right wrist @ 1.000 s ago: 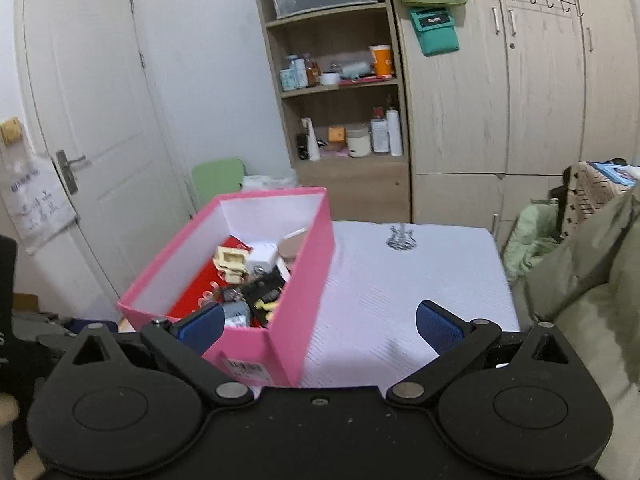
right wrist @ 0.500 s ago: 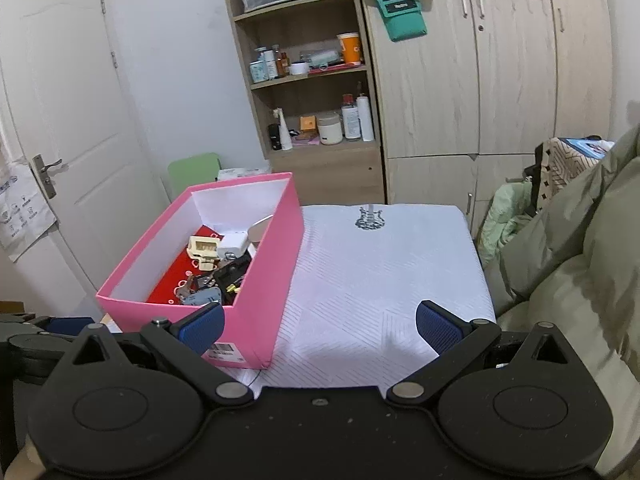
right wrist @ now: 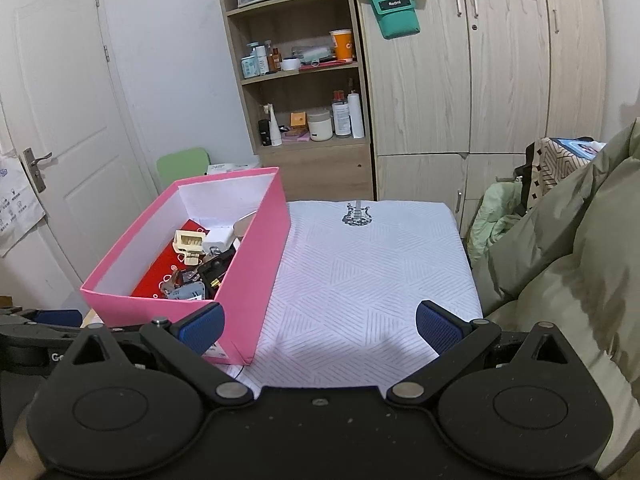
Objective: Organize rigid objects
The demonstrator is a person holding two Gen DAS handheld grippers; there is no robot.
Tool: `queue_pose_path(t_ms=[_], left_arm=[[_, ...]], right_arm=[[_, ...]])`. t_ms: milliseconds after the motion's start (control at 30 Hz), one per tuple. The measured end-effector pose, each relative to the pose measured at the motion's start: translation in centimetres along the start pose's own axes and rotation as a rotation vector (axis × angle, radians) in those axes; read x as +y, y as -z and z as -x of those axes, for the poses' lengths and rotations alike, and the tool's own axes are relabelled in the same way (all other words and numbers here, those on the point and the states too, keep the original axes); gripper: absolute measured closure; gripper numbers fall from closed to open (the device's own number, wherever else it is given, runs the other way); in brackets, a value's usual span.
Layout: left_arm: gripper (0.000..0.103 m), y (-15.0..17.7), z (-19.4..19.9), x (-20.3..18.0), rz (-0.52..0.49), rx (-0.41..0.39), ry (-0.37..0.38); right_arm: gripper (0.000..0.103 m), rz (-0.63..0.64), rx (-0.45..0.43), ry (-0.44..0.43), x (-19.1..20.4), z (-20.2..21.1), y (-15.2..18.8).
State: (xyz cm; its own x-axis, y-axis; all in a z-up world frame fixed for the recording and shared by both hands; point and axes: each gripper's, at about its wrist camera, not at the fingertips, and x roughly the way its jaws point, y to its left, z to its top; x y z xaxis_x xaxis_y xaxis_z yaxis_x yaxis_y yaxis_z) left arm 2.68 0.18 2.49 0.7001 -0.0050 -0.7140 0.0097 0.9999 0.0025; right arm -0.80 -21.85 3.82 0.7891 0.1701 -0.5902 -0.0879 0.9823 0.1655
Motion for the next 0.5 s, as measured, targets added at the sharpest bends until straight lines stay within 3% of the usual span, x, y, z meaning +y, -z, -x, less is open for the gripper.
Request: queue_pose_path(t_ms=[500], left_arm=[[0.000, 0.03, -0.04, -0.06, 0.000, -0.002, -0.005]], right_arm=[[0.000, -0.005, 0.007, 0.004, -0.31, -0.35, -0.03]])
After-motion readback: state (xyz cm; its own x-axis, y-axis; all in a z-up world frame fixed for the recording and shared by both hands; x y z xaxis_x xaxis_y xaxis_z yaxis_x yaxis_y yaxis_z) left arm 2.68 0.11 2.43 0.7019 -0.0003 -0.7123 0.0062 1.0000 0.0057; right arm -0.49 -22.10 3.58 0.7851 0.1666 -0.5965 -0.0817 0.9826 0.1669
